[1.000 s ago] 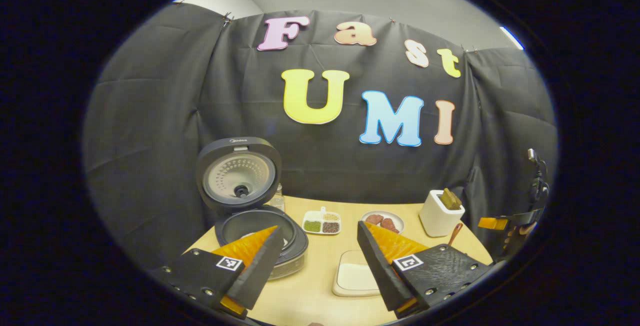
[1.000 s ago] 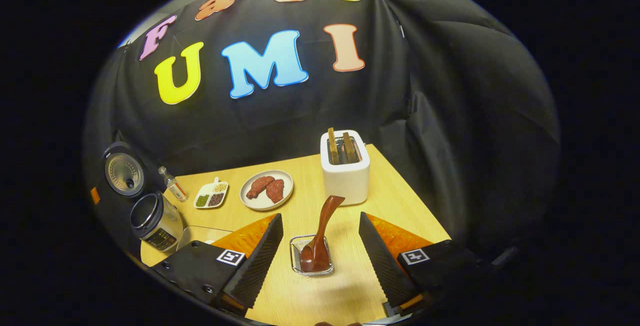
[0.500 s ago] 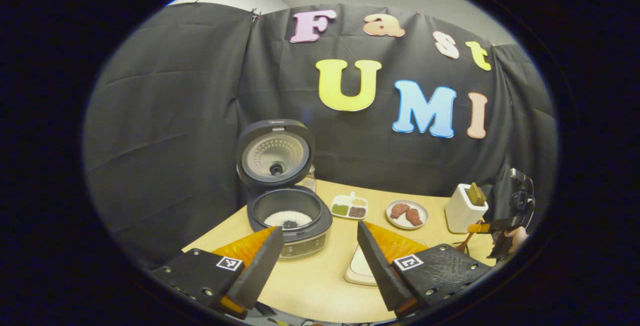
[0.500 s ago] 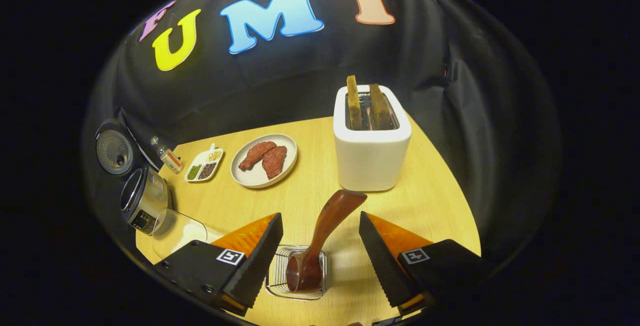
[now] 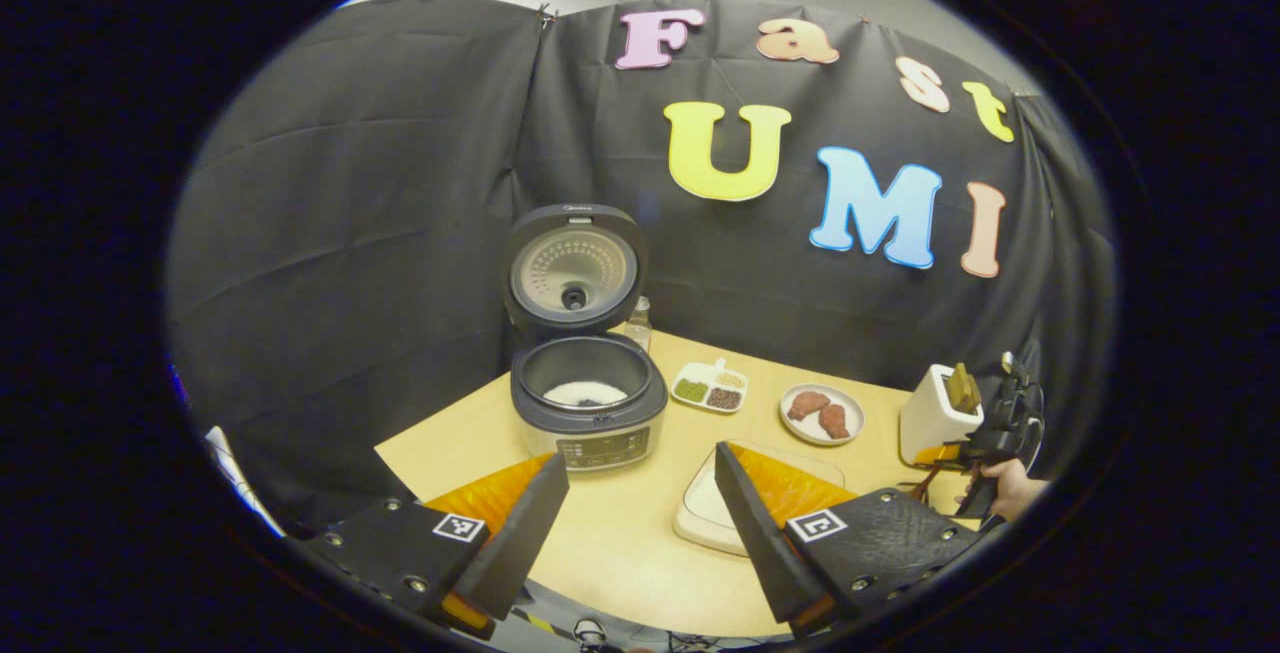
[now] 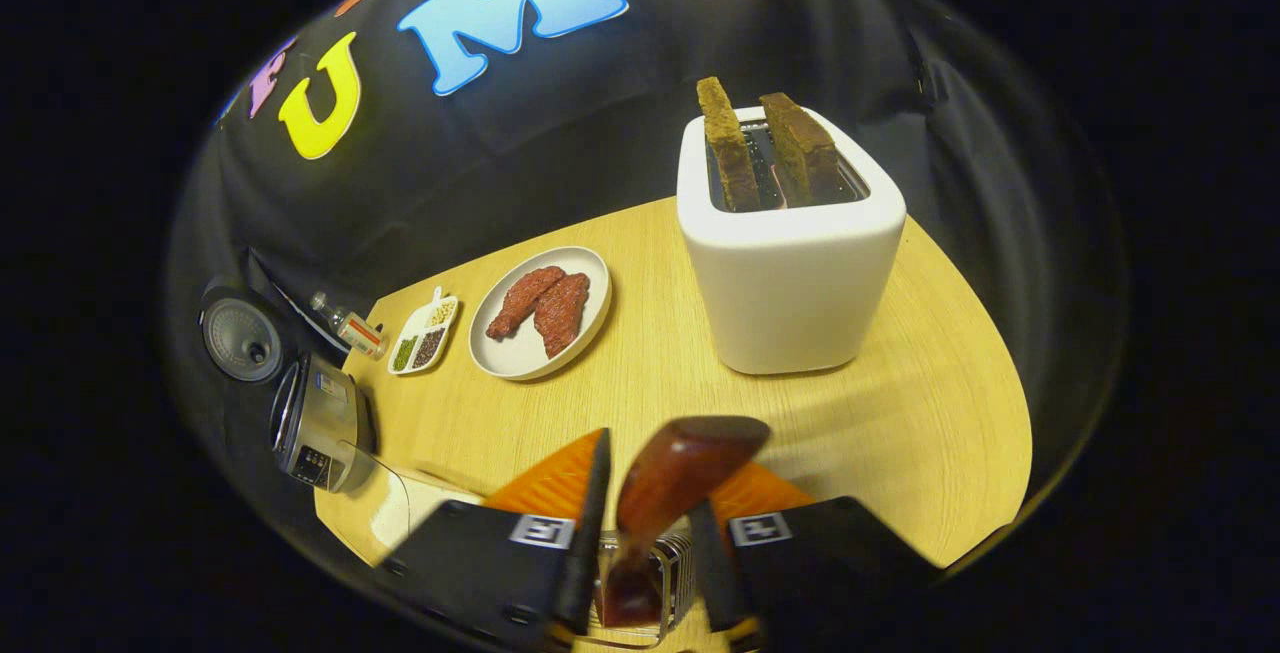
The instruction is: Close the left gripper, press the button to open the rice cooker; take a wooden spoon from the chopstick holder with the right hand, scoop a spoonful of rice and pour it into the rice cooker, then put the wooden spoon back into the chopstick holder.
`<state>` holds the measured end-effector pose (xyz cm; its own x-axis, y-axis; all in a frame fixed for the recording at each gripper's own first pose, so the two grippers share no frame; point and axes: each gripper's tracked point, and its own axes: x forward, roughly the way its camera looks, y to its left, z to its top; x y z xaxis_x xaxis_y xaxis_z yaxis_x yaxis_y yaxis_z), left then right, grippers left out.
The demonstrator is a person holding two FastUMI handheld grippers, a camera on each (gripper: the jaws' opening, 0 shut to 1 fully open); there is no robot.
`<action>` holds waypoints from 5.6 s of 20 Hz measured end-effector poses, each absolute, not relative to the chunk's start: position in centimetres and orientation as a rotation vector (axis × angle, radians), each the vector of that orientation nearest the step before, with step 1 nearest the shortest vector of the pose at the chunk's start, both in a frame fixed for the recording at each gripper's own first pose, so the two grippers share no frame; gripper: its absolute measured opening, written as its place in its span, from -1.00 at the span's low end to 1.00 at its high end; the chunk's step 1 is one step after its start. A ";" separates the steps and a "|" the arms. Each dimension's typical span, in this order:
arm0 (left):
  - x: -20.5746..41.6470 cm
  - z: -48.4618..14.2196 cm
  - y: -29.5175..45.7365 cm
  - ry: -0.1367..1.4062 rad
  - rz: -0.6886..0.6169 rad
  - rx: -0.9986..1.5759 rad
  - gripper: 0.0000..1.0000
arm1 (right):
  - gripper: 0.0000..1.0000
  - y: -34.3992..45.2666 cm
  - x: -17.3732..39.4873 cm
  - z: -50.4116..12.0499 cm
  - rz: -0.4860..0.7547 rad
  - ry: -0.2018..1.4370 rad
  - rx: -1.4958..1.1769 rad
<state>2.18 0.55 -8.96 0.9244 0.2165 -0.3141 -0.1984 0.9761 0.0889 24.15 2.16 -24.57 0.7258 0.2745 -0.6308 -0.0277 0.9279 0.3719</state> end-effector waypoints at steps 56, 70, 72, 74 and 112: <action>12.9 -13.0 28.3 0.394 -0.058 0.014 0.82 | -0.72 22.3 13.1 -10.5 0.004 0.411 0.281; 11.6 -14.0 31.2 0.406 0.012 0.019 0.88 | -0.64 24.2 15.6 -19.8 0.029 0.527 0.056; 11.5 -13.8 31.9 0.402 0.022 0.032 0.88 | -0.65 25.4 15.2 -20.4 0.062 0.540 0.060; 11.0 -14.0 32.6 0.408 0.034 0.026 0.83 | -0.64 26.1 15.4 -20.8 0.079 0.559 0.098; 8.7 -14.4 35.2 0.430 0.132 0.001 0.83 | -0.65 23.8 18.3 -11.4 0.003 0.556 0.923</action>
<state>8.67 35.19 -14.38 0.9003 0.1276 -0.4160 -0.1272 0.9915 0.0288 18.29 23.76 -11.37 0.8597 0.2348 -0.4536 0.2306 0.6139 0.7549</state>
